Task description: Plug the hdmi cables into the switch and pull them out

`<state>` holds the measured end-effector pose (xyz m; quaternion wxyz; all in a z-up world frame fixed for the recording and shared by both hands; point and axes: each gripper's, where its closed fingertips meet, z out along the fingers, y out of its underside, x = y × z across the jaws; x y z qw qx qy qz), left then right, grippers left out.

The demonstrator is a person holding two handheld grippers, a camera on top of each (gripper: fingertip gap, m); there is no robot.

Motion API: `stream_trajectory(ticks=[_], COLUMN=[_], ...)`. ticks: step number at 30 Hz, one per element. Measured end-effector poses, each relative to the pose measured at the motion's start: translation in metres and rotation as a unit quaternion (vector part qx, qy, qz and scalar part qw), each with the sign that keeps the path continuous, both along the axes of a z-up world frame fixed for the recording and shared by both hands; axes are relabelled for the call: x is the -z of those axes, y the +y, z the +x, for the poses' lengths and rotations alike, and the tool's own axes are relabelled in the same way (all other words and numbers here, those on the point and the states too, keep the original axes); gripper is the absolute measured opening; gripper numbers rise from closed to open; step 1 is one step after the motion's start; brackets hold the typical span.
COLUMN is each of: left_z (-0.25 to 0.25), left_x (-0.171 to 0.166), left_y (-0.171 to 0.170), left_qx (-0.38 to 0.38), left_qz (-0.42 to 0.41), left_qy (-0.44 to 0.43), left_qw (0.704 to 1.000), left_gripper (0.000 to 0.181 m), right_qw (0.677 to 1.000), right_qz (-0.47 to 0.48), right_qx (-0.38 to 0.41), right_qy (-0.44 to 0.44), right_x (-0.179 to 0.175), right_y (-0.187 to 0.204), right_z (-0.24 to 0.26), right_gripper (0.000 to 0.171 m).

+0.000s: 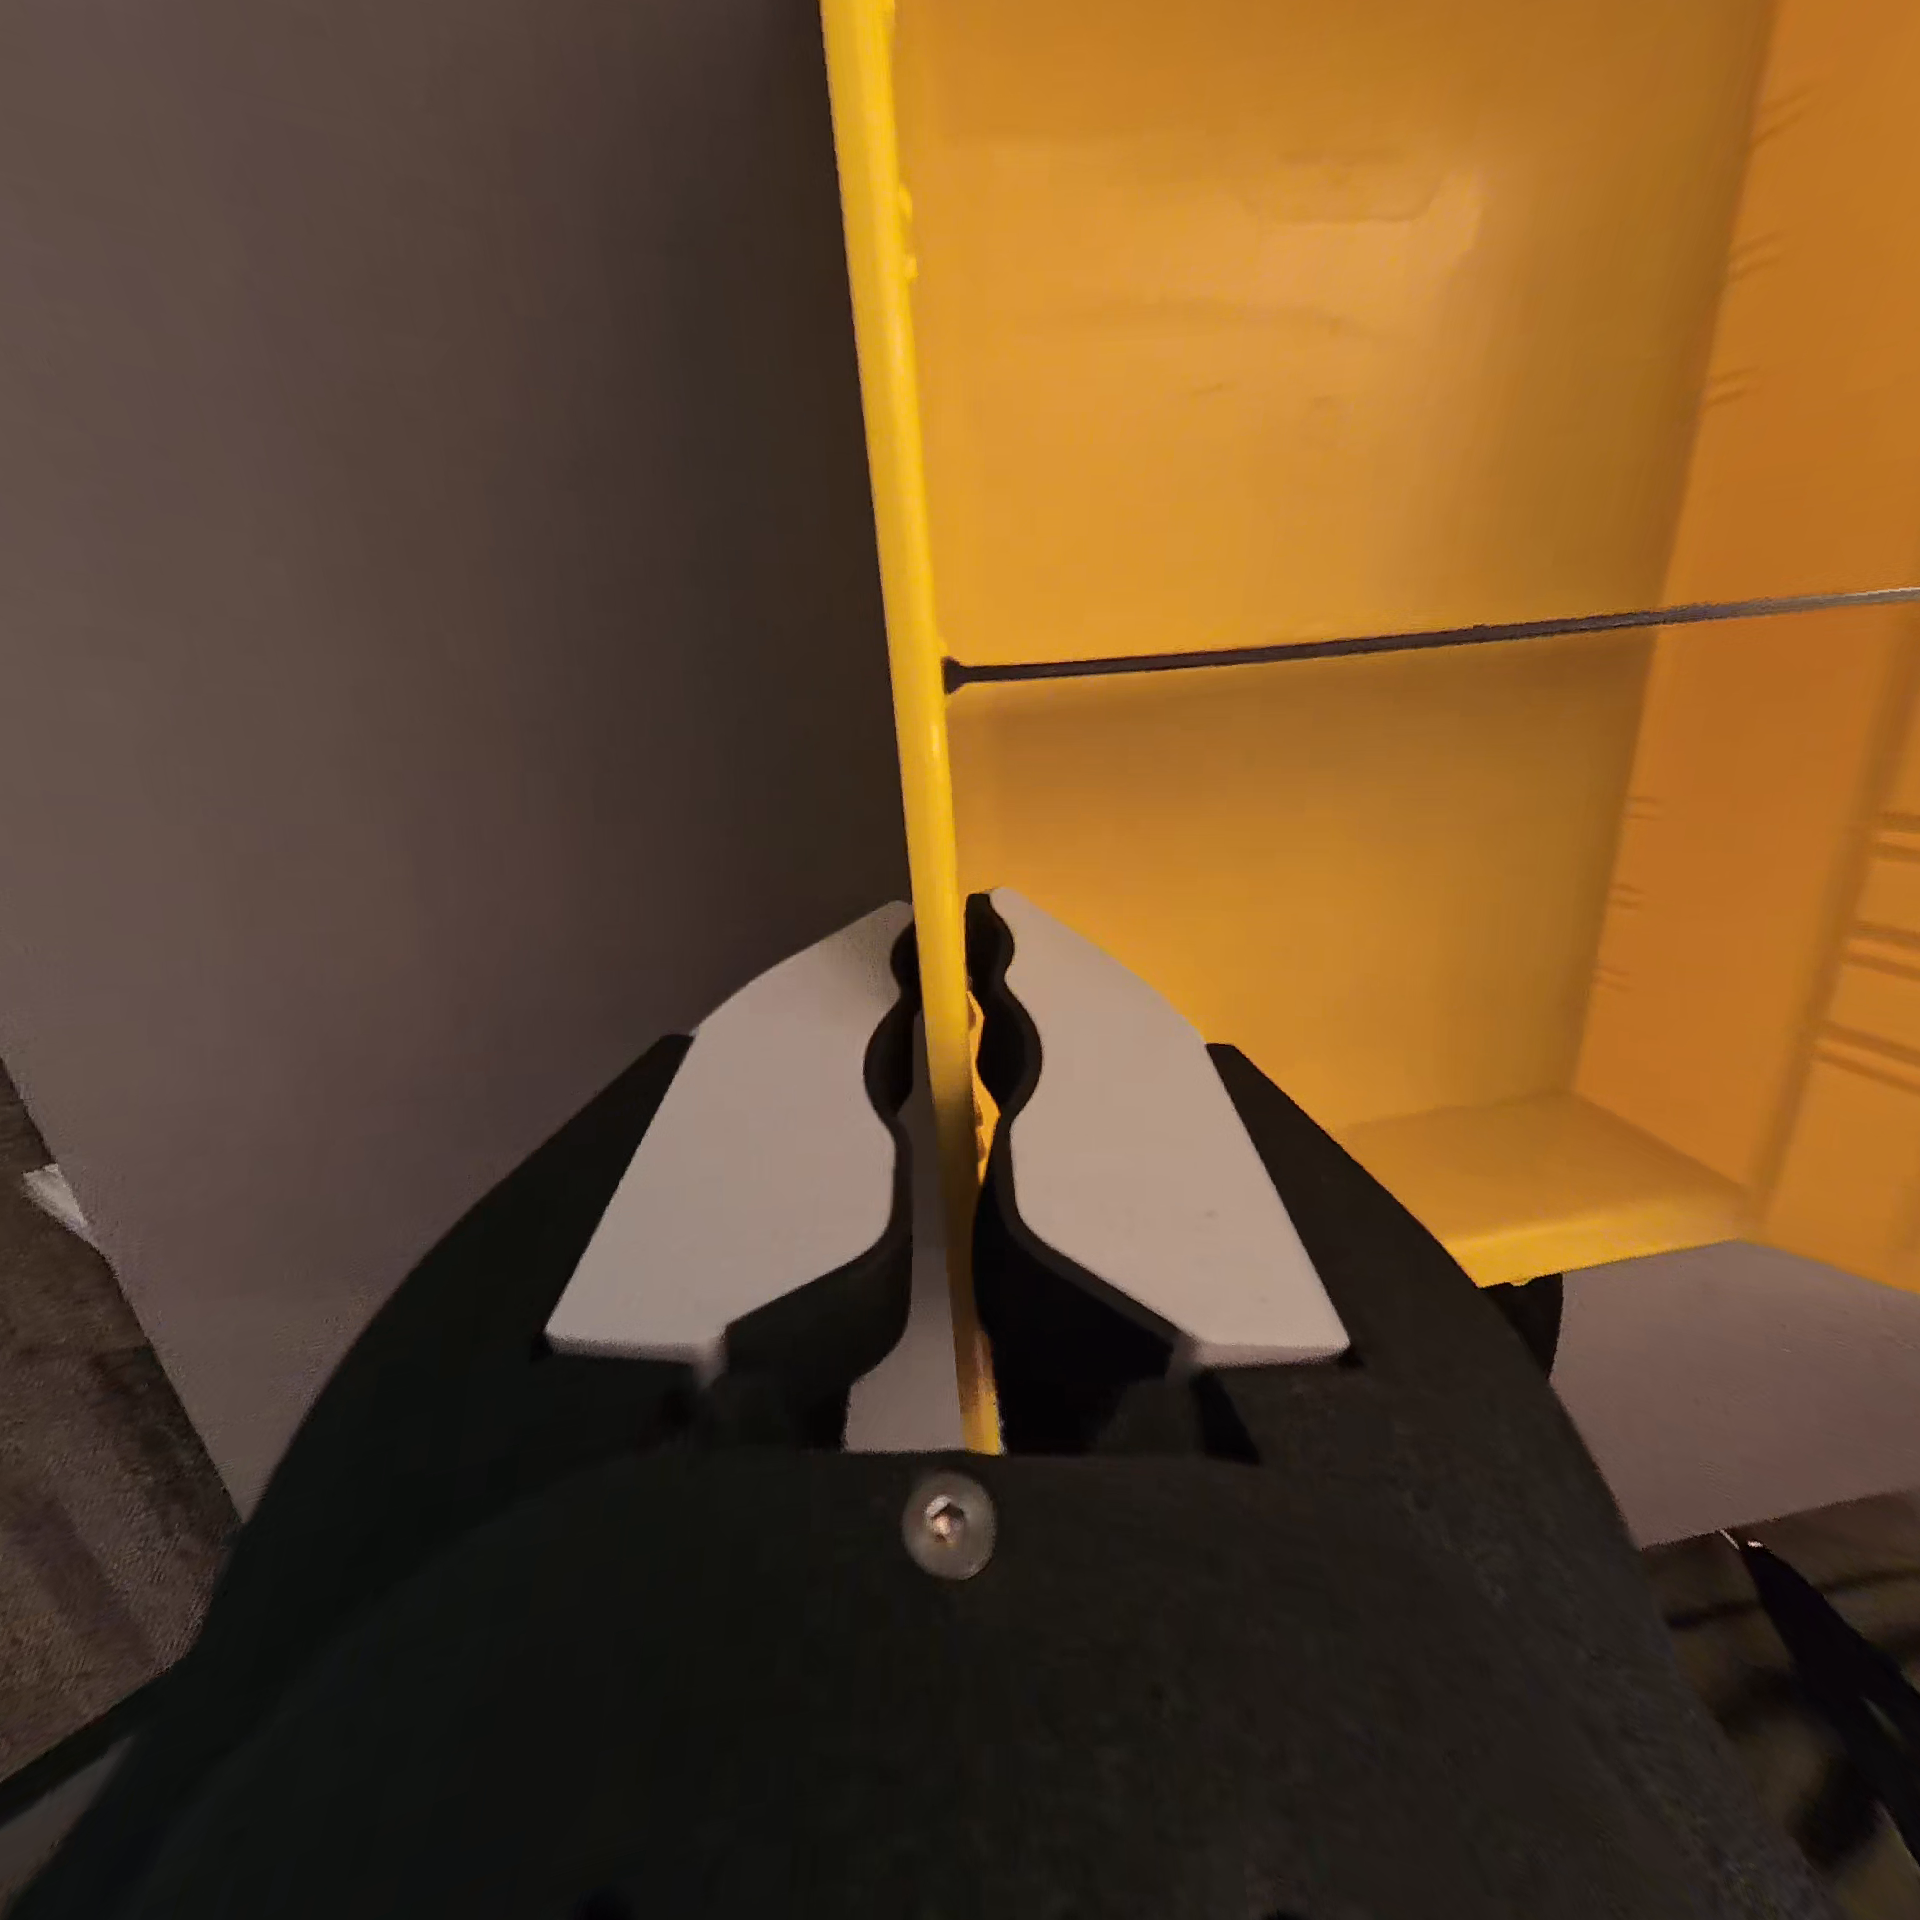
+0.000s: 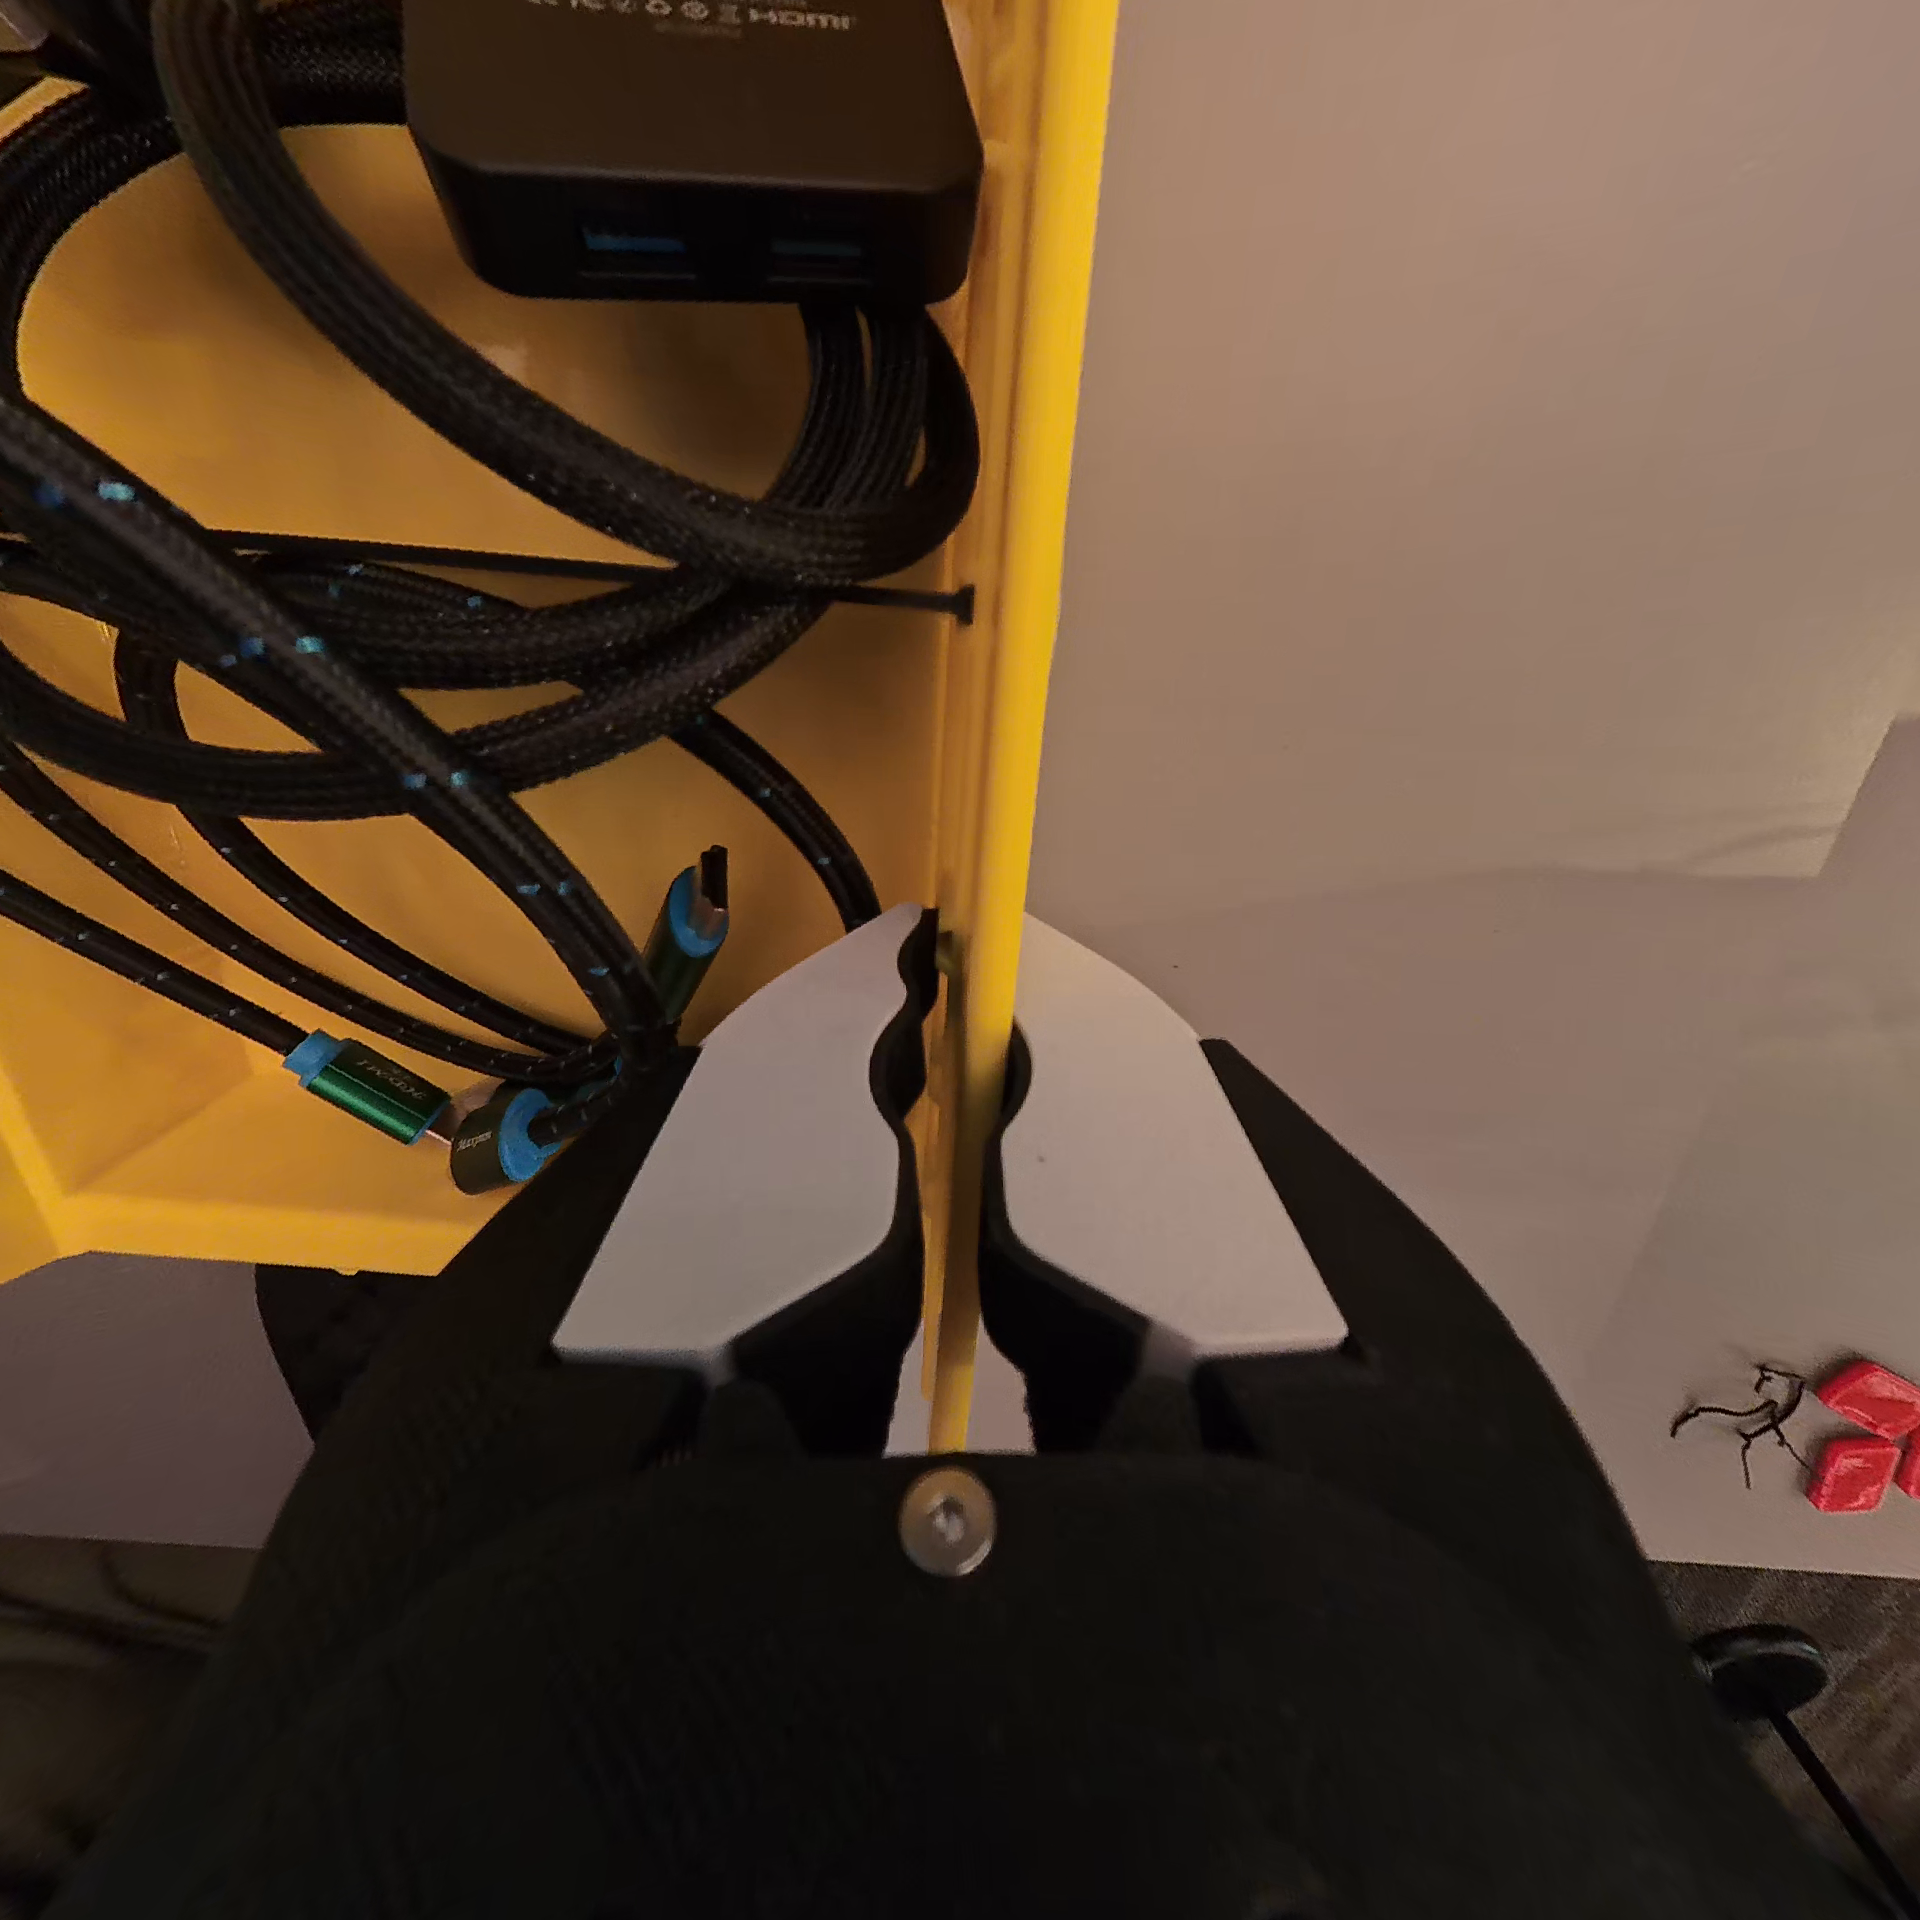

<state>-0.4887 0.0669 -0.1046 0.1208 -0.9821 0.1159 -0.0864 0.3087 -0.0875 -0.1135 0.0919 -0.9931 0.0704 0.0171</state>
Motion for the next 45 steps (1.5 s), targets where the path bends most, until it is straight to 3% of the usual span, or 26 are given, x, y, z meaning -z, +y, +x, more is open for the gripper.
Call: stream_trajectory(ticks=[9,45], left_z=[-0.002,0.014], left_x=[0.001,0.003], left_y=[0.0,-0.001], left_qx=[0.02,0.054], left_qz=[-0.001,-0.005], left_qy=[0.065,0.072], left_qw=[0.998,0.996], left_gripper=[0.005,0.006], right_qw=[1.0,0.998], right_qz=[0.006,0.013], right_qx=[-0.013,-0.055], right_qy=[0.003,-0.004], right_x=[0.0,-0.001], right_y=[0.003,0.009], right_z=[-0.002,-0.017], right_gripper=[0.006,0.006])
